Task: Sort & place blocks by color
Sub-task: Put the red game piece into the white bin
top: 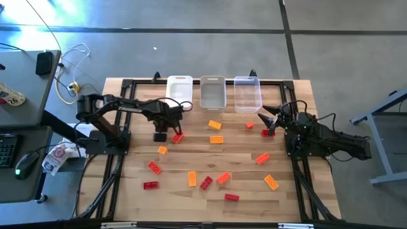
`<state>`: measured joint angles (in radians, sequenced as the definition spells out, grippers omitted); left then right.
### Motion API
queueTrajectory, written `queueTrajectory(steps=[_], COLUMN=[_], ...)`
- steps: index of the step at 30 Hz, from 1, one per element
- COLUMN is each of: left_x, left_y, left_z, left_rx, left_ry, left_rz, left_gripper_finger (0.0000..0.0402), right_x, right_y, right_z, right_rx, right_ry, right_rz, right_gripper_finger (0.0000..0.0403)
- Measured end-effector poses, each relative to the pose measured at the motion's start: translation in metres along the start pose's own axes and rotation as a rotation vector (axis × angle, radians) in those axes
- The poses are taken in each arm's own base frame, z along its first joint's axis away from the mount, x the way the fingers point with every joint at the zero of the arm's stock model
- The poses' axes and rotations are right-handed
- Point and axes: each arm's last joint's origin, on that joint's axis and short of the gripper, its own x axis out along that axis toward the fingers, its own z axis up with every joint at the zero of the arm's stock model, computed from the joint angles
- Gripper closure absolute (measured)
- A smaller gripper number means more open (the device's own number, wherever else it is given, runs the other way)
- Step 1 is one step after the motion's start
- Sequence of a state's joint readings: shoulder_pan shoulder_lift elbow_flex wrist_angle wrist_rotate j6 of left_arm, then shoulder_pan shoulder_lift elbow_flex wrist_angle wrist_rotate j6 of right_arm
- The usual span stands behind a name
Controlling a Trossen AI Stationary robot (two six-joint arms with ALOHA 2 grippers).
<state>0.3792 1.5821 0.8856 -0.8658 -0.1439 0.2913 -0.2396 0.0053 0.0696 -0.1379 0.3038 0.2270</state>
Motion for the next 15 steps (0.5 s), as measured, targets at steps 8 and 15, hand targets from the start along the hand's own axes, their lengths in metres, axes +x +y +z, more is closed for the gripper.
queueTrajectory(steps=[8,15], left_x=[-0.056,-0.100], left_y=[0.013,0.046], left_z=[0.012,0.019], left_rx=[0.024,-0.061], left_ry=[-0.194,-0.416], left_rz=[0.170,0.388], left_gripper_finger=[0.0340,0.0340], right_x=[0.000,0.000], right_y=[0.000,0.000], right_z=[0.000,0.000], right_rx=[0.000,0.000], right_ry=[0.000,0.000], right_rz=[0.000,0.000], right_gripper_finger=[0.0153,0.0153])
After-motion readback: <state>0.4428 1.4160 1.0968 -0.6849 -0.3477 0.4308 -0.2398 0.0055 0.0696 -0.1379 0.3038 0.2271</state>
